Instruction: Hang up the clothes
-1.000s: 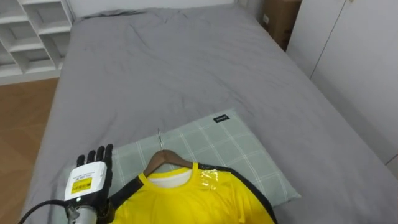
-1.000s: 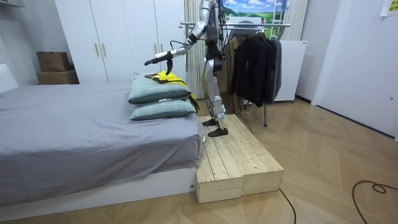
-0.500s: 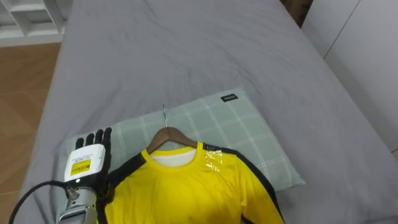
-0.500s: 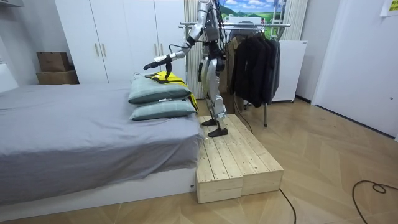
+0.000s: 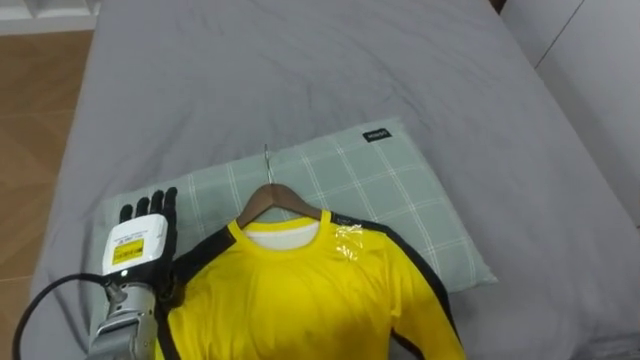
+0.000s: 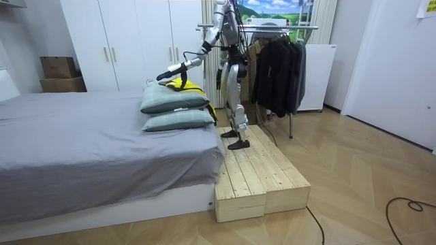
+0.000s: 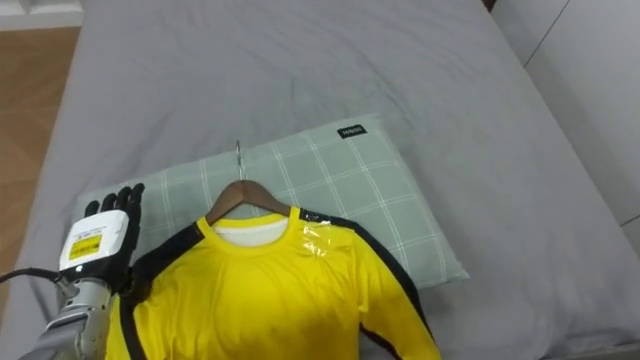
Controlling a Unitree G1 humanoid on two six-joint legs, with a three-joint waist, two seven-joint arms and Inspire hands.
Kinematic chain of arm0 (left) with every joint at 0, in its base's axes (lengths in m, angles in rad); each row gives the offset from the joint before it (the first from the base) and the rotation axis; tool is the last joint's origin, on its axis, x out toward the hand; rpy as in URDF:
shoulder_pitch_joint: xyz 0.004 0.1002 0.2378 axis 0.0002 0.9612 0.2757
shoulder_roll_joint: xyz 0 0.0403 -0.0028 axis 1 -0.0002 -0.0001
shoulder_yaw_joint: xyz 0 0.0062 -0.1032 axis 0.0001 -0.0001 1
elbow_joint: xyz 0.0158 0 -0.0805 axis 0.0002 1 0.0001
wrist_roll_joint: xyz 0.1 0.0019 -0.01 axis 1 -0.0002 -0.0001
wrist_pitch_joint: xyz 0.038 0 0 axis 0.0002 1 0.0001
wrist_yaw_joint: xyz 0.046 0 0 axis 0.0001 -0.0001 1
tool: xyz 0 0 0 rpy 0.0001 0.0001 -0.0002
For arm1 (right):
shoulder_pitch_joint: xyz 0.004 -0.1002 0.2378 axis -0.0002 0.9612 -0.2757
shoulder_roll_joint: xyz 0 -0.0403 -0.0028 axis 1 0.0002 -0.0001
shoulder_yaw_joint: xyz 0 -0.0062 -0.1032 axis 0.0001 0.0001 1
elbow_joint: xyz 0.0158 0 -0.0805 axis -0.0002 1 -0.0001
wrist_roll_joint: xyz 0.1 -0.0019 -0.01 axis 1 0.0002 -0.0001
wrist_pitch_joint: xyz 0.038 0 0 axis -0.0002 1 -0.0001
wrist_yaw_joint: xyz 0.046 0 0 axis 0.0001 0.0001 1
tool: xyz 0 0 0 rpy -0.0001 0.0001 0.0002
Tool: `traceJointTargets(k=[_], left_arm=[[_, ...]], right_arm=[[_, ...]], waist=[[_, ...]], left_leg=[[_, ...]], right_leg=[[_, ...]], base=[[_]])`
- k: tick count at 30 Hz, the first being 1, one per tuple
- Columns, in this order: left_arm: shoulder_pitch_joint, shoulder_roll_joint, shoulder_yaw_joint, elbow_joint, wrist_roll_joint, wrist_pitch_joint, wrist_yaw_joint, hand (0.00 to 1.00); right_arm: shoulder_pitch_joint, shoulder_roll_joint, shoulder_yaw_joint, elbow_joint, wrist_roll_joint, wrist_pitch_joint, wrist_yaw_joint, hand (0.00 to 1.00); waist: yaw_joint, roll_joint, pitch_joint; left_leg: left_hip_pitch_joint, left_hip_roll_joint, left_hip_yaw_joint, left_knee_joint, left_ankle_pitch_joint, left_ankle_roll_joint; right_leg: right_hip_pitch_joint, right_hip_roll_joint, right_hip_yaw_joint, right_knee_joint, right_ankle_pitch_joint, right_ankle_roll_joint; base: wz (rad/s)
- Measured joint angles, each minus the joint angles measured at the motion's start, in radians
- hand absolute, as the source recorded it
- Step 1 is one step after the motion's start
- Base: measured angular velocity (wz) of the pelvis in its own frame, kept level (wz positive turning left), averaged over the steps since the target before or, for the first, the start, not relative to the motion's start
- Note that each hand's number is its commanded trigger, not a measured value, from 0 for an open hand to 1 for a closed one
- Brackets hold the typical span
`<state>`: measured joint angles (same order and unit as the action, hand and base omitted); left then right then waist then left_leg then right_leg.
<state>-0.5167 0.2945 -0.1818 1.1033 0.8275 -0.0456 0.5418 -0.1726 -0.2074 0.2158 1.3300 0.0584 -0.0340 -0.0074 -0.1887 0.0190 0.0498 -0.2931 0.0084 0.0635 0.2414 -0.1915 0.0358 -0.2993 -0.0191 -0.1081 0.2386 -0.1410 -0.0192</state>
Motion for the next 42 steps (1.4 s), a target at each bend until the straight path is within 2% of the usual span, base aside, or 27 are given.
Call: traceJointTargets(k=[9,11,12,13,14,15,16,19,24,28,33,42], left_arm=[[-0.012,0.0,0.0,-0.002,-0.011,-0.007,0.0,0.0],[-0.02,0.0,0.0,-0.001,-0.012,-0.009,0.0,0.0],[-0.03,-0.001,0.0,0.0,-0.012,-0.011,0.0,0.0],[-0.039,0.008,0.002,0.001,-0.012,-0.015,0.002,0.0],[-0.043,0.008,0.004,0.002,-0.012,-0.014,0.003,0.0],[-0.055,0.003,0.003,0.017,-0.011,-0.024,0.008,0.0],[-0.061,0.005,0.004,0.034,-0.015,-0.027,0.014,0.0],[-0.085,0.007,0.0,0.038,-0.032,-0.028,0.019,0.0],[-0.103,0.007,-0.059,0.035,-0.092,-0.029,0.019,0.0],[-0.111,0.003,-0.071,0.035,-0.137,-0.031,0.017,0.0],[-0.122,-0.013,-0.077,0.035,-0.169,-0.035,0.011,0.0],[-0.127,-0.016,-0.079,0.035,-0.169,-0.048,-0.007,0.0]], right_arm=[[-0.022,0.012,0.001,-0.004,0.017,-0.022,-0.008,0.0],[-0.022,0.012,0.001,-0.005,0.022,-0.033,-0.018,0.0],[-0.022,0.014,0.001,-0.005,0.033,-0.042,-0.027,0.0],[-0.033,0.018,-0.001,-0.004,0.034,-0.047,-0.035,0.0],[-0.043,0.015,-0.001,-0.003,0.034,-0.048,-0.039,0.0],[-0.049,0.011,-0.001,-0.002,0.034,-0.053,-0.052,0.0],[-0.048,0.013,0.001,-0.002,0.031,-0.053,-0.055,0.0],[-0.047,0.013,0.003,-0.002,0.029,-0.052,-0.053,0.0],[-0.048,0.02,0.008,-0.004,0.032,-0.052,-0.054,0.0],[-0.054,0.02,0.037,-0.004,0.031,-0.049,-0.038,0.0],[-0.066,0.016,0.047,-0.004,0.032,-0.033,-0.03,0.0],[-0.082,0.015,0.076,-0.004,0.032,-0.03,0.002,0.0]], waist=[[0.001,0.003,0.0017],[0.0,0.005,0.0059],[0.0,0.006,0.0144],[0.001,-0.007,0.018],[-0.008,-0.005,0.0244],[-0.013,0.007,0.0298],[-0.015,0.006,0.0303],[-0.028,0.005,0.0302],[-0.029,0.002,0.0292],[-0.052,0.002,0.0293],[-0.054,0.003,0.0294],[-0.053,0.003,0.0292]], left_leg=[[-0.011,0.003,-0.011,0.0,0.001,0.0],[-0.009,0.003,-0.031,-0.006,0.011,0.0],[-0.01,0.002,-0.086,-0.004,0.014,-0.002],[-0.024,-0.012,-0.095,0.007,0.012,-0.005],[-0.036,-0.019,-0.094,0.018,0.008,-0.008],[-0.054,-0.018,-0.069,0.025,0.013,-0.021],[-0.066,-0.015,-0.03,0.025,0.013,-0.022],[-0.061,-0.005,0.019,-0.002,0.021,-0.018],[-0.072,-0.013,0.042,0.007,0.021,-0.016],[-0.08,-0.018,0.057,0.018,0.029,-0.002],[-0.087,-0.016,0.077,0.034,0.031,0.002],[-0.087,-0.014,0.098,0.044,0.034,0.007]], right_leg=[[-0.026,-0.006,-0.007,0.025,0.0,0.0],[-0.074,-0.013,-0.039,0.099,-0.006,0.002],[-0.12,-0.006,-0.052,0.126,-0.023,-0.001],[-0.161,-0.004,-0.023,0.029,0.044,-0.026],[-0.175,-0.015,-0.02,0.015,0.086,-0.031],[-0.184,-0.016,-0.031,0.028,0.107,-0.032],[-0.185,-0.015,-0.02,0.027,0.107,-0.032],[-0.196,-0.011,-0.027,0.026,0.106,-0.031],[-0.206,-0.014,-0.031,0.037,0.106,-0.031],[-0.207,-0.019,-0.029,0.041,0.108,-0.028],[-0.208,-0.021,-0.015,0.035,0.127,-0.023],[-0.209,-0.015,0.002,0.035,0.153,-0.03]], base=[[-0.01],[-0.05],[-0.11],[-0.04],[0.0],[0.04],[0.0],[0.1],[0.09],[0.1],[-0.07],[-0.06]])
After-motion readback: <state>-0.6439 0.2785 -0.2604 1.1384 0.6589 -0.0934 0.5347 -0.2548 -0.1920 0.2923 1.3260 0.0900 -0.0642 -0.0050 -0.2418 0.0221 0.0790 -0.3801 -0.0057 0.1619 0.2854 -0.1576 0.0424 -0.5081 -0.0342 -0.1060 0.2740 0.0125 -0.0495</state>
